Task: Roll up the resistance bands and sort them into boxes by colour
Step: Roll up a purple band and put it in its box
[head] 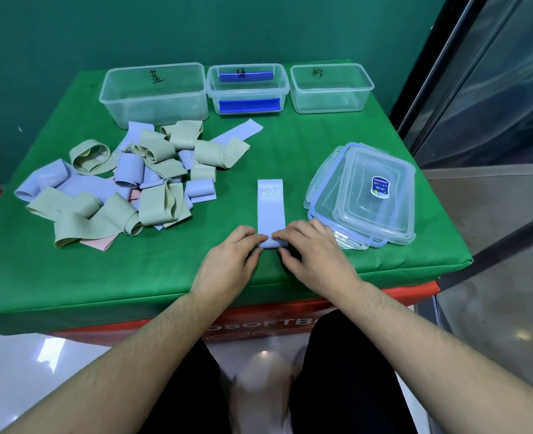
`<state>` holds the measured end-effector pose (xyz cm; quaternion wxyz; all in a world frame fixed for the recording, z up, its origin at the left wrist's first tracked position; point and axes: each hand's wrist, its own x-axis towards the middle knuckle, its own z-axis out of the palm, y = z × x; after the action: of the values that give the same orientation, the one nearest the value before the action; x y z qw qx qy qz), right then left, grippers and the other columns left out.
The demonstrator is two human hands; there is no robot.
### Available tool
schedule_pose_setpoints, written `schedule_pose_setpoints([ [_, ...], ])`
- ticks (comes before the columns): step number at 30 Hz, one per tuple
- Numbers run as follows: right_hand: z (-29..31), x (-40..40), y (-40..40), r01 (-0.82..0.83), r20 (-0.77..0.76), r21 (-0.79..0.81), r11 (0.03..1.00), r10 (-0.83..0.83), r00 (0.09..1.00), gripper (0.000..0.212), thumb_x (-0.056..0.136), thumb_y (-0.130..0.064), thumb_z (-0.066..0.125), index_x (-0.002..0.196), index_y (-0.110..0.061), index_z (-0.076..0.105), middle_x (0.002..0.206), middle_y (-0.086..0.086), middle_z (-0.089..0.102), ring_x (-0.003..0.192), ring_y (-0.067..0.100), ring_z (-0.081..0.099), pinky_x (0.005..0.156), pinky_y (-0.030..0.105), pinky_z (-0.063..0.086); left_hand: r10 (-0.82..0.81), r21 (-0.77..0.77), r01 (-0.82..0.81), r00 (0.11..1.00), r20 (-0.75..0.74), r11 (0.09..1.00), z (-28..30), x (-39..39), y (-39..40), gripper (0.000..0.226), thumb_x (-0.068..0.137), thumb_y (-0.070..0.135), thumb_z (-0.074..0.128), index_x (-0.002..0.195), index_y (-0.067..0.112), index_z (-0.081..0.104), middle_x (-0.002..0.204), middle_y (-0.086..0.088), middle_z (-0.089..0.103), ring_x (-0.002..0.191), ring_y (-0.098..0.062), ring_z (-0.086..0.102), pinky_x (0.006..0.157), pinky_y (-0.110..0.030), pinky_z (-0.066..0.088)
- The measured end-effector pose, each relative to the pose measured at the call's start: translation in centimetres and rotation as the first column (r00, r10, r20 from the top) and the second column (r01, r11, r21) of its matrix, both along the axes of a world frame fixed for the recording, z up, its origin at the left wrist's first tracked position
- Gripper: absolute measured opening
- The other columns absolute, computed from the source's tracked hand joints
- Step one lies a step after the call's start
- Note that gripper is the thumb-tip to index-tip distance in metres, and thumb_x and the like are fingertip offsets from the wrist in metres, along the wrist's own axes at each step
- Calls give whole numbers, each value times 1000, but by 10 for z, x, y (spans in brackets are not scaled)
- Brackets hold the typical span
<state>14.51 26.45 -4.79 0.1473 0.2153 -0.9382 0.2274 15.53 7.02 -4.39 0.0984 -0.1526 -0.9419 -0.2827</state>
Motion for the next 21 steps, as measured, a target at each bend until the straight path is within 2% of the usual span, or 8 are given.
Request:
schedule_pose_setpoints([
  [5,0,-2,0,11,23,-13,1000,-11,1000,22,87,-25,68,108,-23,69,103,-8,63,92,20,51,80,40,45,-9,-19,9,1000,-8,1000,-1,-5,0,24,94,19,64,117,18,70,115,7,64,94,-14,63,71,-29,51],
  [9,2,-8,-1,13,83,-6,1000,-13,996,24,88,-26,68,112,-24,69,105,-8,64,93,20,51,84,40,44,-32,-29,32,999,25,999,-1,-8,-2,29,92,26,66,121,23,65,116,10,63,98,-15,64,76,-33,55],
  [14,2,-5,-3,27,81,-26,999,-25,996,21,92,-26,67,112,-23,69,104,-7,64,92,19,50,83,39,43,2,8,-2,1000,28,1000,3,-8,2,23,92,25,65,115,22,68,112,10,65,98,-14,64,79,-34,55],
  [21,-6,23,3,6,23,-22,1000,-5,1000,22,91,-28,65,112,-24,69,103,-8,62,91,22,53,78,39,44,-73,-33,72,997,-37,997,-2,16,-6,23,90,26,70,112,22,71,107,11,66,78,-9,60,67,-23,47],
])
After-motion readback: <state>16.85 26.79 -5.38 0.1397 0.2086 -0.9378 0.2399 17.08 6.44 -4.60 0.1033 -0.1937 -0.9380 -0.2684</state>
